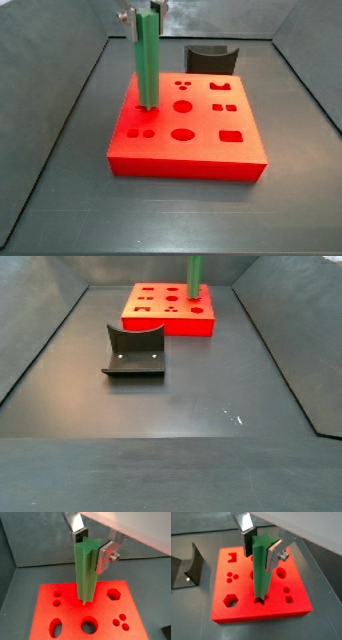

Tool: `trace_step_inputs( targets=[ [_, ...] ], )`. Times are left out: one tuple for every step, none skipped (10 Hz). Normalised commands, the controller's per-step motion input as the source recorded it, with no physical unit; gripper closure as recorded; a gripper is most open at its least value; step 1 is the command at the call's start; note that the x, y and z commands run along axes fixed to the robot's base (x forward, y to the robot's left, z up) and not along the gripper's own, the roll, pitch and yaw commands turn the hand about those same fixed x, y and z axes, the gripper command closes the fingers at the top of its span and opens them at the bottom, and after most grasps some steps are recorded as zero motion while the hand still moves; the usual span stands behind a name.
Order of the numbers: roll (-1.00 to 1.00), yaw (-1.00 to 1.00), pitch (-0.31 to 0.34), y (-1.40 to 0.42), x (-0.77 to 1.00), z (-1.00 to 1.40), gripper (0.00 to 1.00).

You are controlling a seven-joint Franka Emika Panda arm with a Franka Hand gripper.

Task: Insert the star object.

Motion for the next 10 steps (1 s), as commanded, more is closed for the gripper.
trace_step_inputs(
  targets=[
    [-0.01,0.00,0.133,0.00,-0.09,-0.22,1.00],
    [-0.01,0.00,0.067,0.08,-0.17,-0.02,1.00],
    [-0.04,0.11,0.000,0.03,-0.19,0.00,1.00],
    [0.00,0.20,-0.011,0.00,-0.07,-0.05,1.00],
    [0.00,0.27,-0.021,0.02,-0.04,-0.07,1.00],
    [0.00,0.12,-0.003,-0.07,-0.01,-0.03,1.00],
    [0.00,0.00,0.000,0.00,0.06,-0.07,1.00],
    [-0.04,0.00,0.000,0.00,0.10,-1.00,1.00],
    [0.00,0.00,0.000,0.00,0.07,-1.00,1.00],
    [0.00,0.00,-0.023,0.00,0.09,-1.00,1.00]
  ],
)
